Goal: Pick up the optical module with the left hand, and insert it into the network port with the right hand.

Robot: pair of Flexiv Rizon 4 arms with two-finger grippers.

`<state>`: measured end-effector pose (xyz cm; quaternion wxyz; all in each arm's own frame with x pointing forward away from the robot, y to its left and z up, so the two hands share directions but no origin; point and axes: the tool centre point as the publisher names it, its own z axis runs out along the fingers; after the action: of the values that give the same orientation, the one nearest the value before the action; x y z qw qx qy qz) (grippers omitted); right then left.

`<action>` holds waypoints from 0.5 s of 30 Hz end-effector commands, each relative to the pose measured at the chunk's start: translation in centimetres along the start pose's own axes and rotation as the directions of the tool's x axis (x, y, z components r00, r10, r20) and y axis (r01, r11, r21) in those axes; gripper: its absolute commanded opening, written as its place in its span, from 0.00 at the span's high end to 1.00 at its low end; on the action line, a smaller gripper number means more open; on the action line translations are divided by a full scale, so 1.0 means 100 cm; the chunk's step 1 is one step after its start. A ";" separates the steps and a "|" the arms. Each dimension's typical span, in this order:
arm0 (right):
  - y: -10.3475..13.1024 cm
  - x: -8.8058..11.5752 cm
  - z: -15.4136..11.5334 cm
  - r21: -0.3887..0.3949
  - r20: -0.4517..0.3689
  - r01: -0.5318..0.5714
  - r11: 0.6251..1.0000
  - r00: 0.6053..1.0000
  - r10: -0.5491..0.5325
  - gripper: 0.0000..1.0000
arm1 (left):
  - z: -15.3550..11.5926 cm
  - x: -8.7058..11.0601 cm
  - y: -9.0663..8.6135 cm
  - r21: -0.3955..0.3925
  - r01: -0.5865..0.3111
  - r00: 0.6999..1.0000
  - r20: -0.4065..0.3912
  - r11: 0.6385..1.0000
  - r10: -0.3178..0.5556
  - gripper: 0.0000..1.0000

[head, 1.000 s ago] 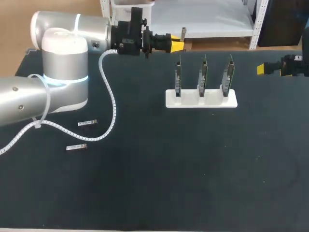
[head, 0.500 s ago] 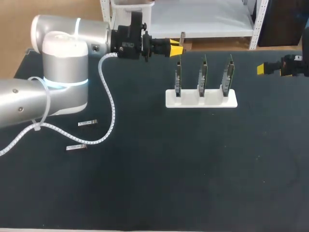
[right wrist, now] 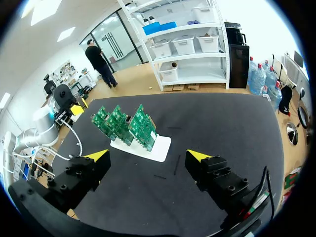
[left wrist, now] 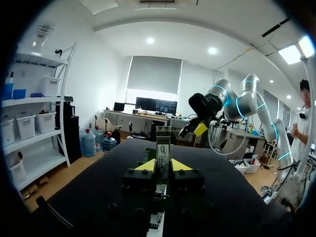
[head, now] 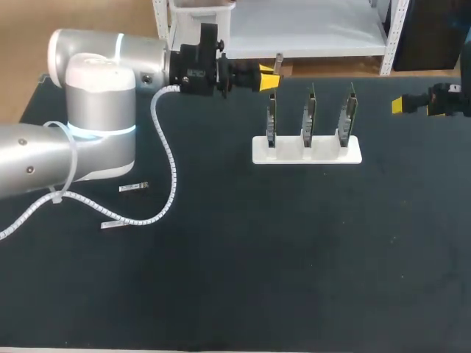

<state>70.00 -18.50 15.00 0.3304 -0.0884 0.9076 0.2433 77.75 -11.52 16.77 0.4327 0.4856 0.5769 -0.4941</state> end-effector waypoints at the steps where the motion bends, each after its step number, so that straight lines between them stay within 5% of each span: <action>1: 0.000 0.000 0.000 0.000 0.000 0.000 1.000 1.000 0.000 0.00 | 0.002 0.004 -0.002 -0.015 0.006 1.000 0.004 1.000 -0.006 1.00; 15: 0.000 0.000 0.000 0.000 0.000 0.000 1.000 1.000 0.000 0.00 | 0.003 0.009 -0.001 -0.027 0.016 1.000 0.000 1.000 -0.016 1.00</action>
<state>70.00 -18.50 15.00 0.3304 -0.0884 0.9076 0.2433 77.68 -11.77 15.87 0.4316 0.4779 0.5870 -0.4906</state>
